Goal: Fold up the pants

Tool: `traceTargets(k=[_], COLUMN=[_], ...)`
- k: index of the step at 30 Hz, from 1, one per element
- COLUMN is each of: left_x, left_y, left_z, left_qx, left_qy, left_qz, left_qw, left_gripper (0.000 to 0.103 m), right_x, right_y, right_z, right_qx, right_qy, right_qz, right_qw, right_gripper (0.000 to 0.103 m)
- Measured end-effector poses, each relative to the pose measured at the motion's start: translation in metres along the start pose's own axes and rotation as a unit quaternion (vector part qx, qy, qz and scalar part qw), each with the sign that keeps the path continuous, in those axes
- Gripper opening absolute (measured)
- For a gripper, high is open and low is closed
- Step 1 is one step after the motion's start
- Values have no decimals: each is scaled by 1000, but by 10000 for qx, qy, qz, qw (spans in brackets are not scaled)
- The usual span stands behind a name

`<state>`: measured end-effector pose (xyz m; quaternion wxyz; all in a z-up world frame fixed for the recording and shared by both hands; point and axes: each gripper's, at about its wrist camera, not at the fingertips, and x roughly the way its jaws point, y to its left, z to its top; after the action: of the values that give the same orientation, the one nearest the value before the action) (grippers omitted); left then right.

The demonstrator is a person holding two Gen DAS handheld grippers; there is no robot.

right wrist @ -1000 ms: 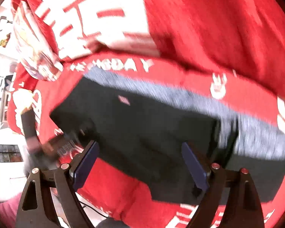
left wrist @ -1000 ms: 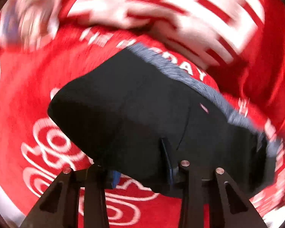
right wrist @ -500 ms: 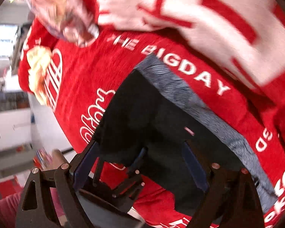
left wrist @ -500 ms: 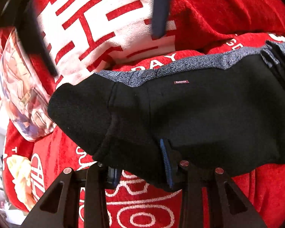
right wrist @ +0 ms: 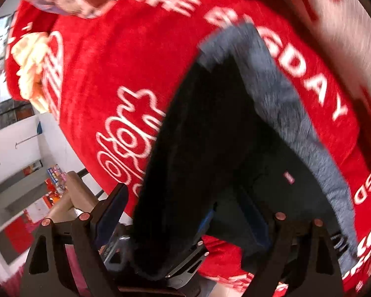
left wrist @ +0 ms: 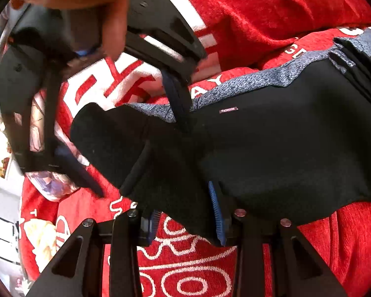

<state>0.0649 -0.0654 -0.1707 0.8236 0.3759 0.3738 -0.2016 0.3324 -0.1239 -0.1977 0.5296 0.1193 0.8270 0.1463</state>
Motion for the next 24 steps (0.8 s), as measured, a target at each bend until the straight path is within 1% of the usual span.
traceTargets(k=[1,2,3,6,11,14,16,21,24], left_x=[-1,-3,-8,-23,-58,-84,-97,-133,-153], left_y=[0,0,-1,1,7,4,0,-25,-48], left_z=[1,2,3,11,34,51,59,85,100], left_qx=[-3,-17,-8,-56,-302,-390,-412,-362,-230], left_qy=[4,15,-47,-187,-434,-649,-753,-994,-1118], left_qz=[-39,-89,-91,-107,-281,-396,-460,-608,-723], left_qw=[10000,10000,9999,9998,9982,9963,9952,9925,9908], left_gripper=[38,38,38,38,38,38,38,38,38], right_x=[1,0,-5,-21,-60,-84,-95,-117,-125], right_y=[-4,-6,-10,-15,-36,-55,-66,-108,-136], right_z=[-4,-7,-14,-32,-78,-113,-134,-195,-234], right_qx=[-3,21,33,-50,6,48,61,287,444], right_qy=[-28,-67,-220,-586,-1284,-1725,-1962,-2583,-2924], right_qz=[68,145,177,318,890,1274,1435,1882,2078], right_qw=[10000,9999,9996,9978,9877,9767,9700,9471,9324], right_gripper=[36,28,23,22,22,22,22,22,22])
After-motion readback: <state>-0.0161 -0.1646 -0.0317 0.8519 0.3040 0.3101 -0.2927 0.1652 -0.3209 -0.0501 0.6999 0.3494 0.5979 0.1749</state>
